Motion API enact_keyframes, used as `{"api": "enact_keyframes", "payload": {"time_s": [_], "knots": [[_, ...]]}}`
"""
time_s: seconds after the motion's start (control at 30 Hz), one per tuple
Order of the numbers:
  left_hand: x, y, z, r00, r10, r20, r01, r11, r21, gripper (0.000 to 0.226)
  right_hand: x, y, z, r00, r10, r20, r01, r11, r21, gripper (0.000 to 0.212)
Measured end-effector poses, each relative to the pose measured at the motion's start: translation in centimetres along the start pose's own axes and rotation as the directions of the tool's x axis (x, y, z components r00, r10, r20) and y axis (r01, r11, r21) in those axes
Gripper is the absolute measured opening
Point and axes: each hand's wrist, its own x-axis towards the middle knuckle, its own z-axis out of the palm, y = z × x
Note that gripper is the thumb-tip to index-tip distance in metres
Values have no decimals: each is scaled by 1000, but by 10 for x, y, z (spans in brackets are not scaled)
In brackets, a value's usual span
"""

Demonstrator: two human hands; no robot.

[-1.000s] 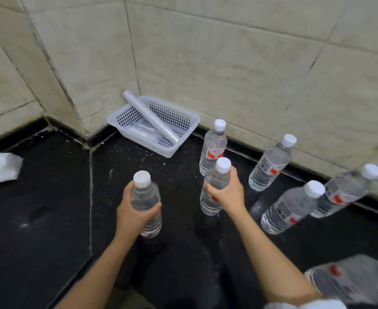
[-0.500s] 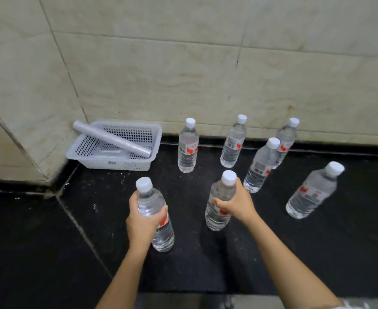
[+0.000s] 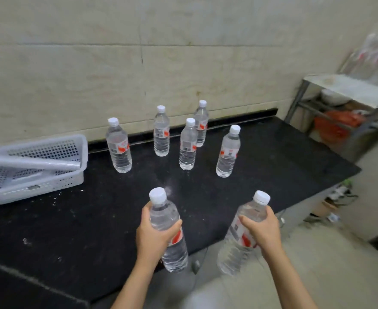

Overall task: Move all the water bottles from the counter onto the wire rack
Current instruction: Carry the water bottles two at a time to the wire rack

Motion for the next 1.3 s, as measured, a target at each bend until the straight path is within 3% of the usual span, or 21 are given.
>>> {"api": "enact_keyframes", "payload": {"time_s": [0.3,0.5,0.83,1.07,1.3], "knots": [[-74,27,91,996,80,42,-80,997,3,88,-16,49,-144,986,-8,-164,14,999,33,41],[-151,30,181,992,81,100,-74,994,-77,69,-31,100,-255,971,86,-225,-85,996,13,41],[-210,62,297,923,132,360,-134,991,-19,68,-47,147,-377,904,156,-398,-150,988,47,42],[-199,82,391,882,179,437,-164,984,-70,67,3,156,-425,870,167,-465,-166,985,43,42],[-158,115,507,870,186,458,-146,982,-121,77,116,146,-477,879,105,-464,-129,992,-19,44]]}}
